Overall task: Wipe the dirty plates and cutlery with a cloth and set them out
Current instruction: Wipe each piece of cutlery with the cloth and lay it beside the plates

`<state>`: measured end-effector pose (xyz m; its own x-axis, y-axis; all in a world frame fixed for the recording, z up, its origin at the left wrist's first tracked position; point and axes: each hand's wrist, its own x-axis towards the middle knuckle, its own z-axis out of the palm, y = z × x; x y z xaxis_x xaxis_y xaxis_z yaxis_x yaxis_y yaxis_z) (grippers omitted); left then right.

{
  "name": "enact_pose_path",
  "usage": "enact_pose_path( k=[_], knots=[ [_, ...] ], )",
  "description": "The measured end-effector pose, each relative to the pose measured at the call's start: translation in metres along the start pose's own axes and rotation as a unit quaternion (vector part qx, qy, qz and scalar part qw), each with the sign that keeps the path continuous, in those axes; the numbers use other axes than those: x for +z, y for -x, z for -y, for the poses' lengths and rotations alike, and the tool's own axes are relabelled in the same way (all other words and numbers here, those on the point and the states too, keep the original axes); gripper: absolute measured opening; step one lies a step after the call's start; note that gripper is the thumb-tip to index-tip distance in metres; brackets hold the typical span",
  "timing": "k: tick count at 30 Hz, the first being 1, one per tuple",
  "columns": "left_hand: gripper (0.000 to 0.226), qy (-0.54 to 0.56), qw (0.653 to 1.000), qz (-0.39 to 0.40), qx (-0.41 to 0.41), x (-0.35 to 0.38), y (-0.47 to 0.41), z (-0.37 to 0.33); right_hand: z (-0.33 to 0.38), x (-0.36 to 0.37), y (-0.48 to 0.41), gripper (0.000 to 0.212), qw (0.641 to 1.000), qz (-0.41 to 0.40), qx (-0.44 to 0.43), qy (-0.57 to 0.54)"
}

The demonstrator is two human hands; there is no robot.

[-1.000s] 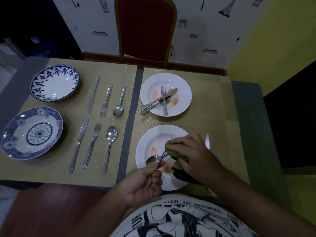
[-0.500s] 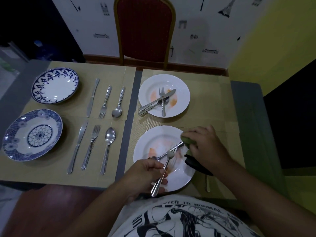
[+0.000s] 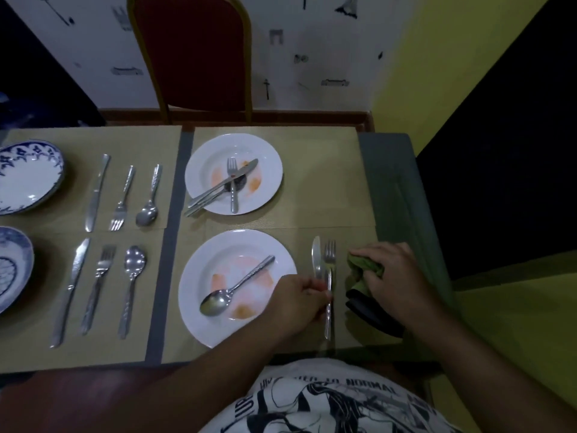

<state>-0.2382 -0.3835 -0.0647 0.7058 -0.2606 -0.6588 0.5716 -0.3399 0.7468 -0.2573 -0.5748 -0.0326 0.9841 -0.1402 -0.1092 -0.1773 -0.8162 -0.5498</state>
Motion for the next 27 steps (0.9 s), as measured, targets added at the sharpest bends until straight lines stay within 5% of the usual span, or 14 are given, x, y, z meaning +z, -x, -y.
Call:
enact_pose_path(
  k=[8,13,16,18,21,27],
  knots=[
    [0.018,-0.118,0.991,-0.059,-0.010,0.057,-0.045,-0.001,-0.046,-0.022,0.012,0.048,0.999,0.035,0.011,-0.006],
    [0.006,-0.233,0.968,-0.081,0.054,0.064,-0.039,-0.002,-0.063,-0.025,0.010,0.048,0.998,0.057,-0.010,-0.026],
    [0.010,-0.334,0.928,-0.091,0.141,0.066,-0.033,0.003,-0.068,-0.023,0.008,0.047,0.997,0.065,-0.023,-0.029],
    [0.017,-0.426,0.871,-0.094,0.226,0.066,-0.033,0.008,-0.069,-0.021,0.007,0.047,0.997,0.065,-0.033,-0.033],
    [0.065,-0.542,0.793,-0.047,0.272,0.064,-0.040,0.021,-0.069,-0.019,0.004,0.045,0.996,0.074,-0.043,-0.038],
    [0.070,-0.527,0.789,-0.042,0.312,0.062,-0.035,0.023,-0.066,-0.016,0.005,0.045,0.996,0.072,-0.038,-0.024]
  ],
)
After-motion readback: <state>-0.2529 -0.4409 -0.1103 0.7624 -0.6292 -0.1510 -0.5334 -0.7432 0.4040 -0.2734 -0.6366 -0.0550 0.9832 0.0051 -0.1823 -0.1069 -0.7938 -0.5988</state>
